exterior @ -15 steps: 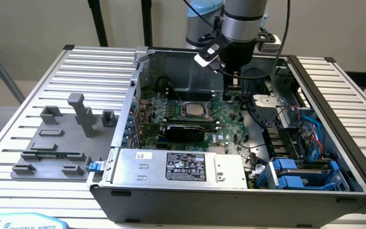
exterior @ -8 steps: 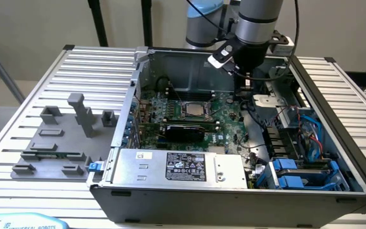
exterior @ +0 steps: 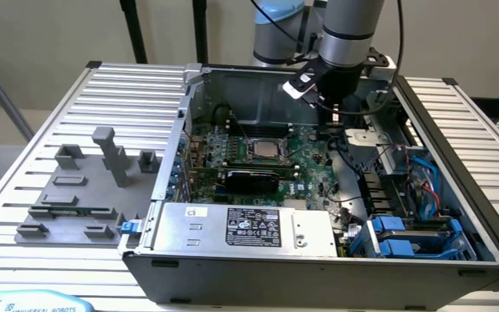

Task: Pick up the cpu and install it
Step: 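Close the cpu cover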

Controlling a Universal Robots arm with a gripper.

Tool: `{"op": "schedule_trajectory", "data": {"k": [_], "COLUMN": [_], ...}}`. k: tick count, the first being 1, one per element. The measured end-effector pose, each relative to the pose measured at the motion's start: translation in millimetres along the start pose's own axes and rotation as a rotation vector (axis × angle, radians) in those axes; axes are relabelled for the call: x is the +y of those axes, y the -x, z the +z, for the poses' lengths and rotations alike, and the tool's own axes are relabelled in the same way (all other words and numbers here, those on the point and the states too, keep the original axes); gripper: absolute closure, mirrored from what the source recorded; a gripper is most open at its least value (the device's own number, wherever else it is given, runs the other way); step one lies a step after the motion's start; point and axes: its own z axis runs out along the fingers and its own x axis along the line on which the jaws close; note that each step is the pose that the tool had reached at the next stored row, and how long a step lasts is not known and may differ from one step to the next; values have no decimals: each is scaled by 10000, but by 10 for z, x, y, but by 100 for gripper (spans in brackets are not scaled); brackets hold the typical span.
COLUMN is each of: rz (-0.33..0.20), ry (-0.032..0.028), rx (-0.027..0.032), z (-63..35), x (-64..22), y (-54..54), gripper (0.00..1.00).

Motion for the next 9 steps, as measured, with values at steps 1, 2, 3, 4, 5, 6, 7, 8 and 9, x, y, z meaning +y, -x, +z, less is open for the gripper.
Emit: {"op": "schedule_trajectory", "data": {"k": [1, 2, 3, 4, 5, 6, 7, 8, 9], "rz": [-24, -49, -74, -105, -140, -166, -184, -195, -199], "ry": [9, 19, 30, 41, 42, 42, 41, 20, -29], "rx": [14, 29, 49, 72, 92, 112, 131, 141, 148], "z": [18, 35, 52, 68, 81, 92, 100, 104, 106], "x": [-2, -4, -8, -17, -28, -35, -39, -39, -40], "y": [-12, -23, -32, -37, -37, -37, -36, -35, -34], "gripper": [89, 89, 89, 89, 89, 89, 89, 89, 89]}}
